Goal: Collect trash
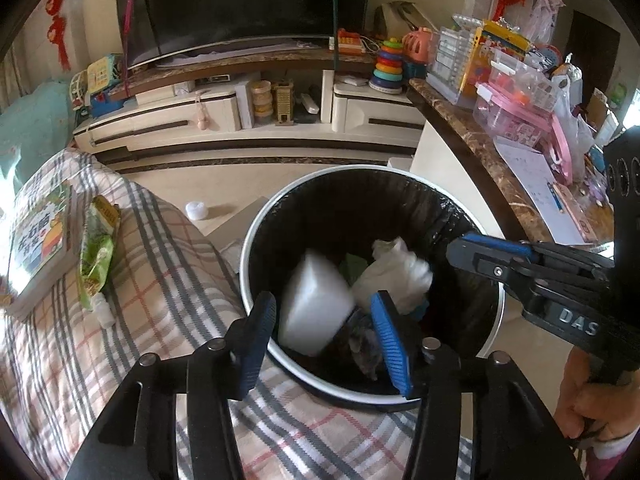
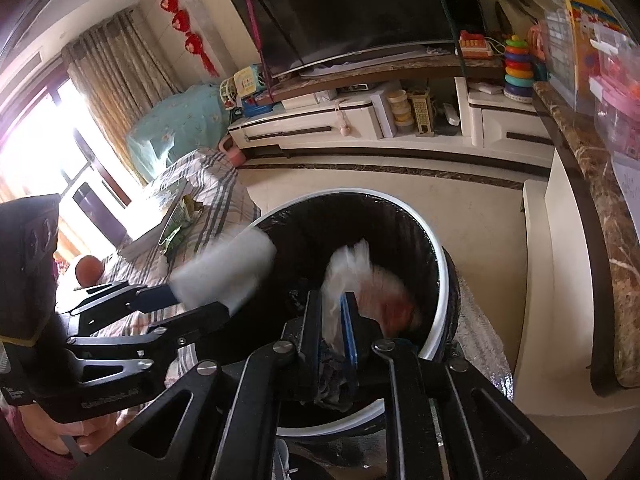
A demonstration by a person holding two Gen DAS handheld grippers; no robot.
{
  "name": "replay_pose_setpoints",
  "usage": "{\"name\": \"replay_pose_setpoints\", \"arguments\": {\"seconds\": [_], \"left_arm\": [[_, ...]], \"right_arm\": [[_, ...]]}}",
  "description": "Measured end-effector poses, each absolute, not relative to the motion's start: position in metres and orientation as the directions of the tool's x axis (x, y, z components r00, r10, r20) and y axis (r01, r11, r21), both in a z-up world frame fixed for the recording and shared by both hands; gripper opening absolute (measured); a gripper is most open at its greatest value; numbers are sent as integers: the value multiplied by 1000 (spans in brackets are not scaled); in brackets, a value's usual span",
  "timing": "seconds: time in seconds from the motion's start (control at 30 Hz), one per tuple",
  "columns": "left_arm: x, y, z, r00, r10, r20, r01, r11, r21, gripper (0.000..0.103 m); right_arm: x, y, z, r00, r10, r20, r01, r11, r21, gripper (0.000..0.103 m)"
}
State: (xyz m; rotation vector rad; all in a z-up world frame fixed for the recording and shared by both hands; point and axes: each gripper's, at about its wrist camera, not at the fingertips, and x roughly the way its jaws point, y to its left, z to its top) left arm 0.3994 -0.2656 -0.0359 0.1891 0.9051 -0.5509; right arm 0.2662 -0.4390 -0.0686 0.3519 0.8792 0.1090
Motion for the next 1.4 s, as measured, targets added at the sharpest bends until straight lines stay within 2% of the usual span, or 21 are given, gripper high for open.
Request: {"name": "replay_pose_setpoints", "arguments": {"seconds": [0.03, 0.07, 0.1, 0.23, 0.3, 0.6, 0.8, 0.97, 1.13, 1.33, 1.4], "left_arm": [[397, -263, -35, 494, -373, -786, 525, 848, -72, 51], [396, -261, -35, 497, -371, -785, 523, 850, -71, 51], [394, -258, -35, 499, -371, -783, 521, 851, -71, 52], [385, -246, -35, 501, -373, -781, 505, 859, -87, 53], [378, -237, -34, 502, -379, -778, 500, 861, -97, 57], [331, -184, -27, 534, -414, -737, 425, 885, -189, 68], [292, -152, -28, 581, -407, -704, 391, 899, -197, 80], [261, -125, -32, 602, -415, -682, 352, 905, -240, 81], [238, -110, -32, 634, -390, -668, 332, 917, -221, 81], [201, -93, -18, 688, -398, -607, 337, 916, -219, 81], [187, -89, -9, 716, -400, -572, 348, 915, -205, 85]], "right_arm": [[265, -439, -68, 641, 233, -731, 53, 937, 346, 23], [263, -439, -66, 645, 236, -727, 52, 935, 350, 35], [262, -439, -65, 649, 237, -723, 50, 935, 352, 42], [255, -435, -59, 662, 239, -710, 44, 933, 356, 50], [251, -433, -57, 667, 235, -707, 47, 934, 355, 61], [222, -420, -43, 716, 228, -660, 61, 921, 384, 91], [196, -405, -40, 741, 214, -637, 75, 915, 396, 100], [170, -389, -41, 748, 191, -635, 103, 913, 395, 101], [150, -371, -41, 765, 183, -617, 92, 918, 386, 101], [129, -358, -34, 793, 151, -591, 101, 923, 371, 101], [122, -355, -23, 812, 119, -571, 107, 932, 346, 101]]}}
